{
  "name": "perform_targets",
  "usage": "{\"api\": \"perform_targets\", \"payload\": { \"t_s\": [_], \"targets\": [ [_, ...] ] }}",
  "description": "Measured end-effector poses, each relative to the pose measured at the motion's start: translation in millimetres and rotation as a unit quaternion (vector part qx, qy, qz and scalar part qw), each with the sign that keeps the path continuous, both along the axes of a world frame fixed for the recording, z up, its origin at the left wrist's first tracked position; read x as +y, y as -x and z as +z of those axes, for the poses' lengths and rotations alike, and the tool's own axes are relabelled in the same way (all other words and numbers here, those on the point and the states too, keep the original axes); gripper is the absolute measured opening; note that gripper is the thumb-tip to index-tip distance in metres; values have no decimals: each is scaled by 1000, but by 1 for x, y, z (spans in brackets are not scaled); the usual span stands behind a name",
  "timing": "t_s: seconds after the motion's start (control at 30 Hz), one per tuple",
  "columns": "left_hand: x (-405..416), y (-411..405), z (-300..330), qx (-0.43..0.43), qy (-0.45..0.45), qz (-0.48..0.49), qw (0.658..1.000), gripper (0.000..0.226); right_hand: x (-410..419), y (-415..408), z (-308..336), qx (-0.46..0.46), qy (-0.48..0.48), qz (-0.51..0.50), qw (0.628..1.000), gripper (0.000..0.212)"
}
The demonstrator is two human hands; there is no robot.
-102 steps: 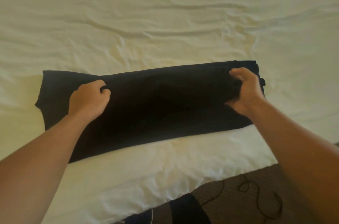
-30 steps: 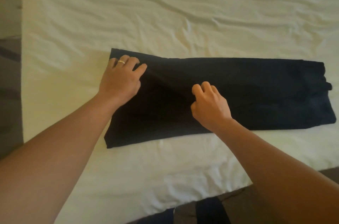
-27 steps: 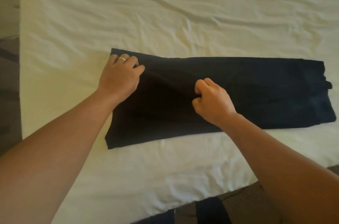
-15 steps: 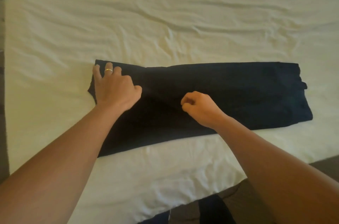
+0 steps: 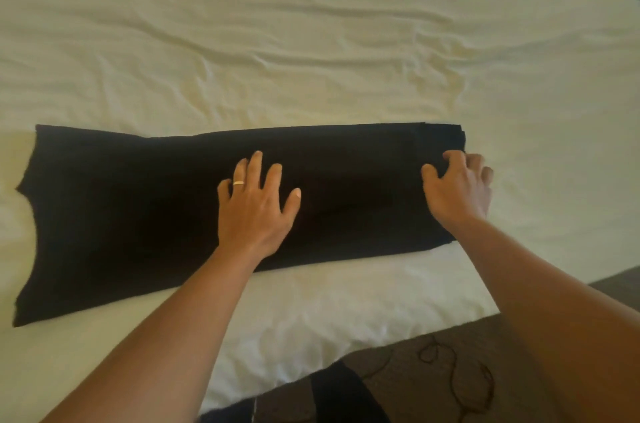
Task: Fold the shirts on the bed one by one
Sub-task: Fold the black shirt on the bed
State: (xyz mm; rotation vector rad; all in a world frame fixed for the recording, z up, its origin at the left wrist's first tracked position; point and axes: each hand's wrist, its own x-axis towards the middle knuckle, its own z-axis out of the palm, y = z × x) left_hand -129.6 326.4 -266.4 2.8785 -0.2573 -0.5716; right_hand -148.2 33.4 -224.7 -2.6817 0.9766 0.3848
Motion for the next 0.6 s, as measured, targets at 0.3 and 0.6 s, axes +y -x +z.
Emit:
{"api": "perform_targets", "payload": {
  "t_s": [0.3, 0.6],
  "targets": [
    [-66, 12, -13, 41, -8, 2, 999, 76, -68, 1, -16, 38, -151, -88, 984, 89],
    [-75, 5, -26, 126, -61, -5, 990, 77, -94, -15, -26, 49, -349, -186, 917, 69]
  ]
}}
